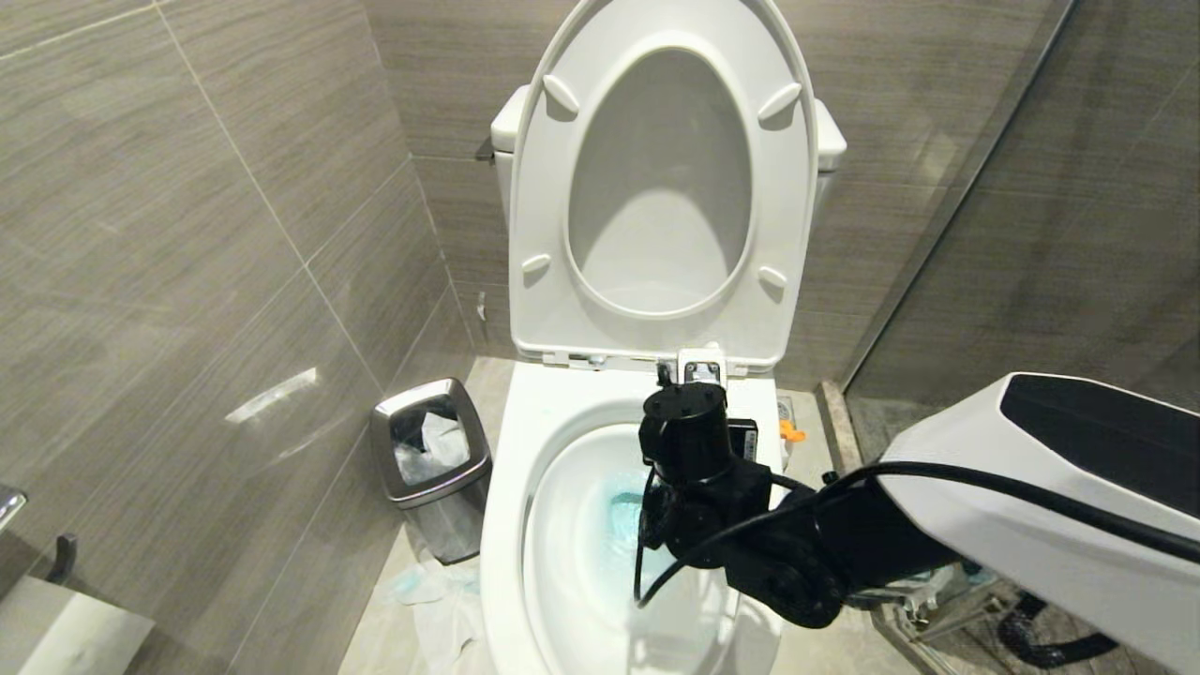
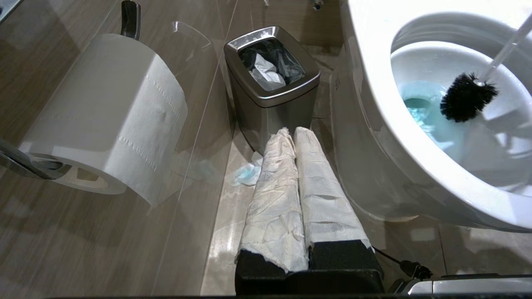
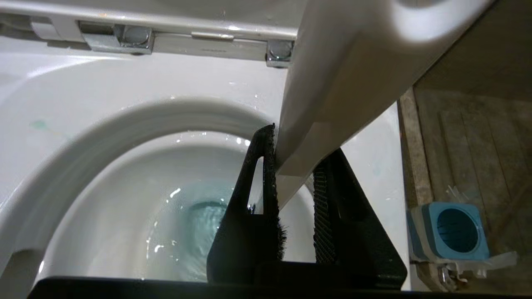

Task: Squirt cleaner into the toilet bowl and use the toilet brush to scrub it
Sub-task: Scrub the toilet bowl

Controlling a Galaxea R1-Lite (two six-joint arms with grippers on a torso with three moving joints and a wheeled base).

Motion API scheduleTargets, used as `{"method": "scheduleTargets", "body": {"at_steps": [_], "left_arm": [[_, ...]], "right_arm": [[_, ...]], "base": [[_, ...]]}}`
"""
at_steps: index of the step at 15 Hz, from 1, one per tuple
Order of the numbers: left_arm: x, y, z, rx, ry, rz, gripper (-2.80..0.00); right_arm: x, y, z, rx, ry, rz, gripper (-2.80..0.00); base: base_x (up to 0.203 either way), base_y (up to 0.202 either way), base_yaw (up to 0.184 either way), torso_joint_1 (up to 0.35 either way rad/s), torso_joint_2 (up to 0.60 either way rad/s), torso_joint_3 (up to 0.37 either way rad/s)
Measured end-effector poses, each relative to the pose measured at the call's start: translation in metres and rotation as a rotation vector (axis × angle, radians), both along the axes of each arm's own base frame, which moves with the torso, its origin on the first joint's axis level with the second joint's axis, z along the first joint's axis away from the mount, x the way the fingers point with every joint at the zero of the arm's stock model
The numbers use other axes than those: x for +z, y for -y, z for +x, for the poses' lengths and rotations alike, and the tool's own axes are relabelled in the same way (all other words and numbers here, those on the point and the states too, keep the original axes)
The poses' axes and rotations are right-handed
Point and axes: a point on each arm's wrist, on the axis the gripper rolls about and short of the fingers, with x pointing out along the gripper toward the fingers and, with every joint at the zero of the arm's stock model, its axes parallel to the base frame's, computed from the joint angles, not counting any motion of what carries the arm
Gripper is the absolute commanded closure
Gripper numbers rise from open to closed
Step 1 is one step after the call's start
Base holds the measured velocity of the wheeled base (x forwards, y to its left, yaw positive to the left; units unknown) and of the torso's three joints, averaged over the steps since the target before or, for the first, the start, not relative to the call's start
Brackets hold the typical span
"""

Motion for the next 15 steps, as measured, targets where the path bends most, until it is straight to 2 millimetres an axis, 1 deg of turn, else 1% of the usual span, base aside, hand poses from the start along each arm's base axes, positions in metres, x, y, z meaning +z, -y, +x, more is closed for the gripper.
{"method": "scheduleTargets", "body": {"at_steps": [2, 4, 7, 12, 15], "left_arm": [[0.000, 0.000, 0.000, 0.000, 0.000, 0.000, 0.00], [0.000, 0.000, 0.000, 0.000, 0.000, 0.000, 0.00], [0.000, 0.000, 0.000, 0.000, 0.000, 0.000, 0.00], [0.000, 0.000, 0.000, 0.000, 0.000, 0.000, 0.00], [0.000, 0.000, 0.000, 0.000, 0.000, 0.000, 0.00]], "right_arm": [[0.002, 0.001, -0.018, 0.025, -0.013, -0.002, 0.00], [0.004, -0.004, -0.038, 0.063, -0.023, -0.002, 0.00], [0.004, -0.014, -0.061, 0.099, -0.024, 0.001, 0.00], [0.004, -0.035, -0.092, 0.178, -0.022, -0.002, 0.00], [0.004, -0.049, -0.101, 0.216, -0.014, 0.009, 0.00]], "base": [[0.000, 0.000, 0.000, 0.000, 0.00, 0.000], [0.000, 0.000, 0.000, 0.000, 0.00, 0.000], [0.000, 0.000, 0.000, 0.000, 0.00, 0.000], [0.000, 0.000, 0.000, 0.000, 0.00, 0.000], [0.000, 0.000, 0.000, 0.000, 0.00, 0.000]]}}
